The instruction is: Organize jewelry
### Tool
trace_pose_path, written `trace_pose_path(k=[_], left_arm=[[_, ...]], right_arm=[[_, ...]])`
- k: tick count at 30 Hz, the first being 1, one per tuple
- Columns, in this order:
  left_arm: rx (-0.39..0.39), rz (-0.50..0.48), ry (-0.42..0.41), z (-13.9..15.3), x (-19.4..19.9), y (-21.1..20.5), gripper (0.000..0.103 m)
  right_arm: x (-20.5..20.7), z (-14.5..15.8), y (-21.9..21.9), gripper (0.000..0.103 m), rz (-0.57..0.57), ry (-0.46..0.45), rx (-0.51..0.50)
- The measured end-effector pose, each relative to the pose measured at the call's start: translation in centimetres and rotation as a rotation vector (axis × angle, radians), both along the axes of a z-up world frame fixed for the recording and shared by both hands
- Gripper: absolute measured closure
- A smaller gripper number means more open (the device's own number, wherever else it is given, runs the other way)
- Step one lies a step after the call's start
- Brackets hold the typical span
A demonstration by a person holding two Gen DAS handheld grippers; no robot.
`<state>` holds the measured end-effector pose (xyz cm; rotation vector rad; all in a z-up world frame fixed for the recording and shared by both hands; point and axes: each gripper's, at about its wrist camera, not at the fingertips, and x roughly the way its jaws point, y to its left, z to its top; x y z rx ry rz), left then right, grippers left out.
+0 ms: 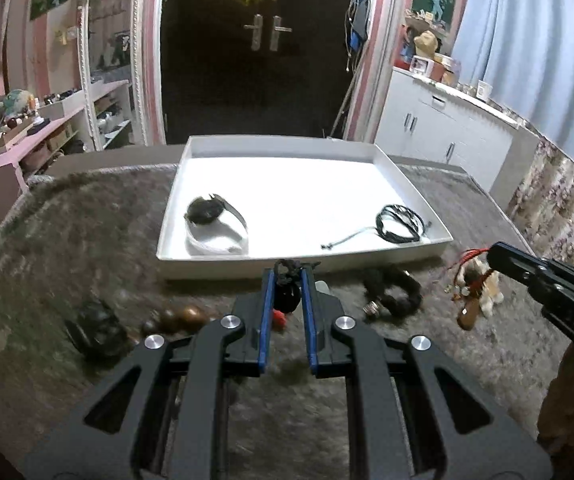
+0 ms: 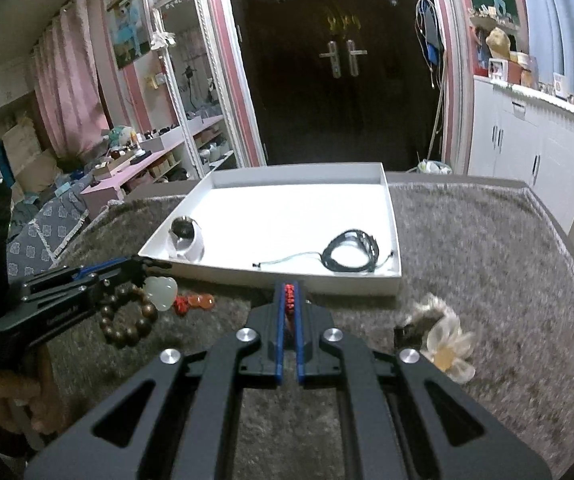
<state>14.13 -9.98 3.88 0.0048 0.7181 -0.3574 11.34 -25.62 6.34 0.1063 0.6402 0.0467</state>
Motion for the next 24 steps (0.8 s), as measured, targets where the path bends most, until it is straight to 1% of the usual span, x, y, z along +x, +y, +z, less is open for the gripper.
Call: trace_pose_path(k=[6, 12, 15, 18, 22, 24], left_arm=[[0.004, 0.028, -0.046, 1.8, 1.8, 0.7, 0.091], [-0.012, 0.023, -0.052, 2.3, 4.0, -0.5, 0.091], [-0.014, 0.023, -0.055, 2.2, 4.9, -1.4, 0.091], [-0.015, 0.037, -0.059, 1.6, 5.8, -2.4, 0.091], [-0.004, 0.039, -0.067, 0.7, 6.8, -3.7, 0.091], [-0.003, 0.047, -0.071, 0.0, 7.3, -4.2, 0.091]], right_arm=[[1.9, 1.9, 0.3, 0.1, 0.006, -0.031, -0.01], [4.5, 2.6, 0.9, 0.1, 0.01, -0.05, 0.004], [5.9, 2.3, 1.0, 0.1, 0.007, -0.056, 0.01], [7.1, 1.9, 1.0, 0.1, -0.003, -0.083, 0.011], [9.1, 0.3, 1.0, 0.1, -0.02, -0.069, 0.026], [9.7, -0.5, 1.2, 0.1, -0.039, -0.068, 0.0]])
